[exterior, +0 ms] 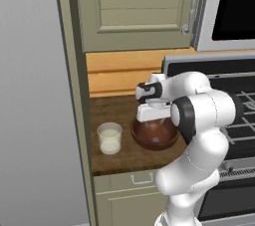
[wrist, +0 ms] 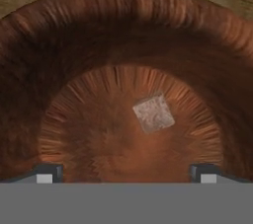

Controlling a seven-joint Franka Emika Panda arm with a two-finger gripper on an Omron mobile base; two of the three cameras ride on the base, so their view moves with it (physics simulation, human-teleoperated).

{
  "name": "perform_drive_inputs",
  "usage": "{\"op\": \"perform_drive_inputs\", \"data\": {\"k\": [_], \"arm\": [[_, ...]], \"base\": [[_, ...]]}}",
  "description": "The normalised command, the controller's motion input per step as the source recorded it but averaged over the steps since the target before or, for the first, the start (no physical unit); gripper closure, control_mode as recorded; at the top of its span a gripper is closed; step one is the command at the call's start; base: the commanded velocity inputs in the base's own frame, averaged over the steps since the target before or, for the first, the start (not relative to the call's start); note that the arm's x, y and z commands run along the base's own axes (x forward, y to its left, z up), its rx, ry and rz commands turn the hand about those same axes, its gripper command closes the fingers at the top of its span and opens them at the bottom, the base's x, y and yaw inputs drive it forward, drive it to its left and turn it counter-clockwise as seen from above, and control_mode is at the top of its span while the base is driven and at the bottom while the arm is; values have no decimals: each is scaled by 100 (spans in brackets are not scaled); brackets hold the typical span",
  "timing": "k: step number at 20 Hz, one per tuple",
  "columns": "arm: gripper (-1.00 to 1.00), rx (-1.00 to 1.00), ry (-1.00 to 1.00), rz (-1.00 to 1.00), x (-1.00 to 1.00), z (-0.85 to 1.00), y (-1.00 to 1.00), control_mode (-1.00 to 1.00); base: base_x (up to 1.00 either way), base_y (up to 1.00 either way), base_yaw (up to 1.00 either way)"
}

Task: Grab a lemon wedge from the fridge and one ice cube from the ice bowl, and put them in the glass of lemonade.

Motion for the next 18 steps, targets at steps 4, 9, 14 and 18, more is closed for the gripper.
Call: {"op": "perform_drive_inputs", "data": {"k": [4, 9, 14, 18], "arm": [[-100, 1, -38, -8, 9, -31, 0, -100], [-100, 0, -35, -10, 0, -12, 0, -100], [-100, 0, 1, 0, 0, -55, 0, -100], [-100, 0, 0, 0, 0, -55, 0, -100]], "base": [[0, 0, 0], [0, 0, 0], [0, 0, 0], [0, 0, 0]]}}
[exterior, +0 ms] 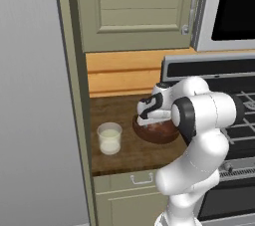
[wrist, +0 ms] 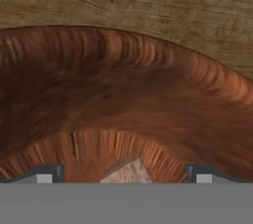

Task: Grab a lemon wedge from the fridge and one ice cube from the ice bowl, and put them in the glass of lemonade.

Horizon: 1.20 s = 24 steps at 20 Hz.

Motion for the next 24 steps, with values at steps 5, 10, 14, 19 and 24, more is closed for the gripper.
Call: {"op": "perform_drive_inputs", "data": {"k": [5, 10, 14, 19, 24], "arm": [[-100, 0, -3, 0, -2, -5, 4, -100], [-100, 0, 0, 0, -26, -8, 13, -100], [-100, 0, 0, 0, 0, -6, 26, -100], [-100, 0, 0, 0, 2, -1, 4, -100], [-100, 0, 0, 0, 0, -8, 0, -100]], "base": [[0, 0, 0], [0, 0, 0], [0, 0, 0], [0, 0, 0], [0, 0, 0]]}}
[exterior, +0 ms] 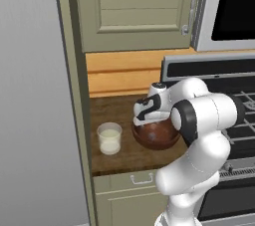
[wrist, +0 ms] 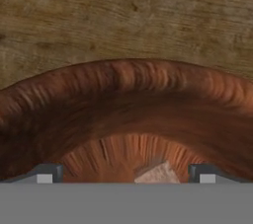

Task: Grab a lemon wedge from the fridge and one ice cube from the ice bowl, and put them in the glass of lemonade.

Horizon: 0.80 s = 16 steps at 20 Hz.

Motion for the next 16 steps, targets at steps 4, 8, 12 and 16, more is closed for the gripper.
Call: {"op": "perform_drive_inputs", "data": {"k": [4, 8, 12, 16], "arm": [[-100, 0, 5, 0, 0, -50, 0, -100], [-100, 2, -6, 0, -43, -6, 0, -100], [-100, 0, -5, 0, -20, 0, 0, -100], [-100, 0, 0, 0, -5, -43, 0, -100]], "base": [[0, 0, 0], [0, 0, 0], [0, 0, 0], [0, 0, 0]]}}
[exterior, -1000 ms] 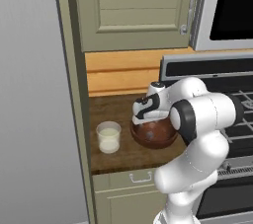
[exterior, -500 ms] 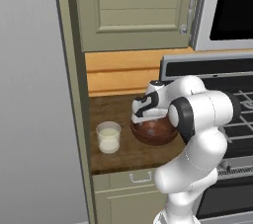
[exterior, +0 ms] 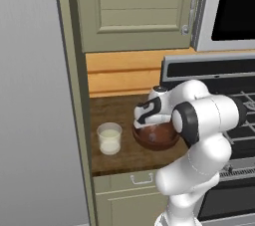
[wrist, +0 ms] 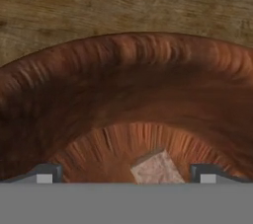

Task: Grab a lemon wedge from the fridge and one ice cube from the ice bowl, and put them in the glass of lemonade.

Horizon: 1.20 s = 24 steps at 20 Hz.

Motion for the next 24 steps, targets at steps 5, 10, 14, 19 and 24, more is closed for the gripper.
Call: {"op": "perform_drive_inputs", "data": {"k": [5, 10, 14, 19, 24], "arm": [[-100, 0, 0, 0, 0, -31, 0, -100], [100, 0, 1, 0, 0, 0, 0, -100], [100, 0, 1, 0, 0, 0, 0, -100], [100, 0, 2, 0, 0, 0, 0, -100], [100, -6, 2, 0, -10, 35, 0, -100]], "base": [[0, 0, 0], [0, 0, 0], [0, 0, 0], [0, 0, 0], [0, 0, 0]]}}
